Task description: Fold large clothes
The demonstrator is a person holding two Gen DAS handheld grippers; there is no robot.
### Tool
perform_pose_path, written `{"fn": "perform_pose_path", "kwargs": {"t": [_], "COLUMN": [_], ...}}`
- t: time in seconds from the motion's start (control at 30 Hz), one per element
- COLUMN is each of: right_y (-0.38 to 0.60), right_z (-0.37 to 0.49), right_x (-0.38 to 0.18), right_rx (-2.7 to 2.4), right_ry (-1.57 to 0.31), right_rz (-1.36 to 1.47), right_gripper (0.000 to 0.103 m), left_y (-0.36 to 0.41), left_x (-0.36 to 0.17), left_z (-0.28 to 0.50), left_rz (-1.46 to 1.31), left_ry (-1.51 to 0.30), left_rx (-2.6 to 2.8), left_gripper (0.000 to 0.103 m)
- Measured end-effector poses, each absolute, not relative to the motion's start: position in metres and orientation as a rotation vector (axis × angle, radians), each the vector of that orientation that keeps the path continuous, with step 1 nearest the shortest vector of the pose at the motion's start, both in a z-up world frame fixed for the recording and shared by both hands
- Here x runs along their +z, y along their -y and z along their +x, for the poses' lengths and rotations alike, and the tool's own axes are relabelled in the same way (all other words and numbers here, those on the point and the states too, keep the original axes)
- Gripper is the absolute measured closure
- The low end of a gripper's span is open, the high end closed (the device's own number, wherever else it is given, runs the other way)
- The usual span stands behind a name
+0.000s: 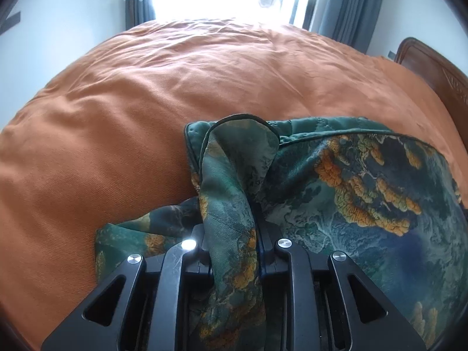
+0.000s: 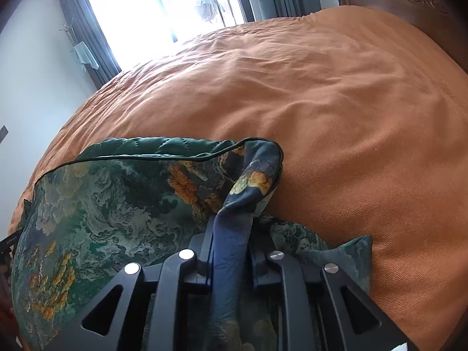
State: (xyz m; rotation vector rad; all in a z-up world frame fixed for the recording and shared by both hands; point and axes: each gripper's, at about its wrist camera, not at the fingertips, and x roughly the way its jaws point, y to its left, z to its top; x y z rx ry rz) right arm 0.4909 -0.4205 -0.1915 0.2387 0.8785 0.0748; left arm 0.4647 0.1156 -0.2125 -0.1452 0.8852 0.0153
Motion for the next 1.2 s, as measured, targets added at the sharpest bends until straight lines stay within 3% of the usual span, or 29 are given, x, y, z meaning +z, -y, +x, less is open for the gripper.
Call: {"fn": "perform_pose_path", "kwargs": {"t": [0.3,0.4,0.47,0.57,0.63,0.67,0.73,0.8,1.1,1.2], "right_y": [0.437,0.435,0.436,0.435,0.435,0.434,0.433,0.432,0.406,0.381], "right_z": [0.487,0.487,0.486,0.486,0.485,0.483,0.479,0.473,0.42,0.393], "right_x": [-0.206,-0.206,-0.205,-0.2,-0.194,-0.189,-0.18,-0.168,-0.085,-0.066], "right_rx": [0.112,0.112,0.116,0.115,0.1,0.085,0.06,0.064,0.057,0.147], "right_ry": [-0.852,-0.849,-0.846,-0.847,-0.849,-0.847,-0.842,-0.831,-0.692,-0.661], "right_rz": [0.354,0.347,0.354,0.354,0.335,0.318,0.291,0.269,0.115,0.073], "right_gripper": [0.081,0.08,0.08,0.079,0.072,0.069,0.03,0.015,0.015,0.013], "left_y": [-0.127,-0.125,-0.124,-0.123,-0.122,-0.122,-0.12,-0.118,-0.102,-0.098], "left_x": [-0.22,-0.217,-0.212,-0.203,-0.193,-0.188,-0.177,-0.168,-0.113,-0.121], "left_z": [0.469,0.467,0.464,0.463,0.46,0.457,0.453,0.449,0.39,0.38], "left_rz": [-0.235,-0.226,-0.214,-0.194,-0.181,-0.174,-0.156,-0.135,-0.109,-0.125], "left_ry": [-0.877,-0.871,-0.86,-0.862,-0.855,-0.848,-0.835,-0.837,-0.653,-0.696], "left_rx": [-0.03,-0.023,-0.004,0.035,0.06,0.069,0.073,0.067,0.019,-0.059], "left_gripper": [0.078,0.072,0.062,0.032,0.008,0.005,0.005,0.004,0.001,0.001]}}
